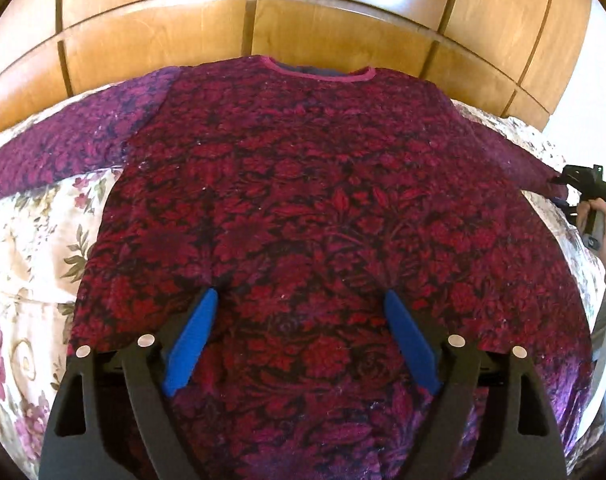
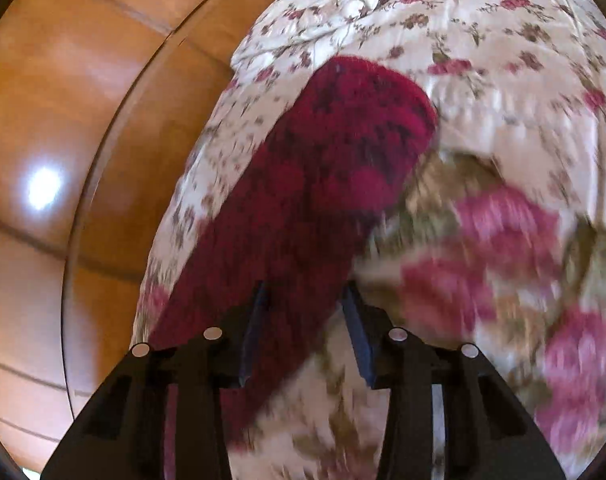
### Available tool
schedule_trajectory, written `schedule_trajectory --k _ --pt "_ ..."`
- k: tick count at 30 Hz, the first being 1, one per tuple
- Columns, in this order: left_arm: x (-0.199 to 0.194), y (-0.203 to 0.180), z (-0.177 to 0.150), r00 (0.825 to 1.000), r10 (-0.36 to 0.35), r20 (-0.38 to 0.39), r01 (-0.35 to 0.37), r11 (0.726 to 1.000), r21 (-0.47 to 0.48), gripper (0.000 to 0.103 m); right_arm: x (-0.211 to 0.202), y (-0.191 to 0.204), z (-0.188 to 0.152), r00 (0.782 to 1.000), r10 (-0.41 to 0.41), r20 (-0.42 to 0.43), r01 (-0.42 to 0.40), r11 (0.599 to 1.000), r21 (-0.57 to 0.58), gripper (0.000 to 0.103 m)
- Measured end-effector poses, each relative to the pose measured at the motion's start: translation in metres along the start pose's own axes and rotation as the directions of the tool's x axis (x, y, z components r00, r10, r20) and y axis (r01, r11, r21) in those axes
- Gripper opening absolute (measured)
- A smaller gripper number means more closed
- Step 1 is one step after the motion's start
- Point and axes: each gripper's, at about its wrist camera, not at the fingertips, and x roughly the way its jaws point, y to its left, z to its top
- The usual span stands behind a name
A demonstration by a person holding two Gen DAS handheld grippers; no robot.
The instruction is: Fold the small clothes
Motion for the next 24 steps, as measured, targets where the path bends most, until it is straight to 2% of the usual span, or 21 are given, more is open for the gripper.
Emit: schedule_trajectory --k 1,2,3,4,7,10,13,17,19,22,24 --pt "0.0 0.001 0.0 1.0 -0.005 -0.001 0.005 1.0 -0.005 0.083 0.003 0.002 0.006 1.0 -0.023 0.007 0.023 1.0 -0.012 0.036" --pt "0.001 0.001 0.001 1.0 -0.005 -0.001 0.005 1.0 -0.004 0.083 0.006 0.008 0.011 0.998 -0.062 0.013 0.062 0.998 -0.022 0.021" --pt "0.0 0.002 0.0 1.0 -0.003 -0.001 0.003 1.0 -0.003 0.083 0.006 0.012 0.013 0.994 -0.11 0.025 0.11 0.993 -0.032 0.015" --pt "-0.001 0.002 0.0 1.0 -0.002 -0.001 0.002 1.0 -0.004 0.083 -0.009 0.008 0.001 0.991 -0.123 0.043 0.125 0.991 -0.039 0.011" --pt "-0.001 0.003 0.0 1.0 -0.005 0.0 0.005 1.0 -0.006 0.084 -0.029 0.006 -0.002 0.97 -0.205 0.13 0.216 0.973 -0.078 0.009" --pt "-0.001 0.002 -0.001 1.0 -0.007 0.003 0.007 1.0 -0.007 0.084 -0.035 -0.009 -0.014 0.954 -0.26 0.152 0.274 0.959 -0.077 0.009" --pt "-0.001 0.005 0.0 1.0 -0.021 0.003 0.021 1.0 -0.013 0.084 -0.042 -0.005 -0.023 0.94 -0.297 0.165 0.315 0.944 -0.094 0.009" --pt "-0.004 0.009 0.001 0.999 -0.047 0.009 0.048 0.998 -0.032 0.086 -0.06 0.042 -0.03 0.94 -0.266 0.214 0.313 0.923 -0.225 0.009" --pt "-0.007 0.01 0.002 0.998 -0.064 0.01 0.065 0.997 -0.043 0.086 -0.072 0.071 -0.039 0.954 -0.205 0.219 0.266 0.915 -0.304 0.009" --pt "-0.013 0.012 0.006 0.997 -0.08 0.014 0.081 0.995 -0.065 0.086 -0.079 0.119 -0.061 0.969 -0.129 0.21 0.212 0.874 -0.437 0.009" --pt "-0.017 0.014 0.009 0.996 -0.083 0.015 0.084 0.994 -0.073 0.091 -0.078 0.153 -0.083 0.98 -0.083 0.182 0.169 0.834 -0.525 0.009"
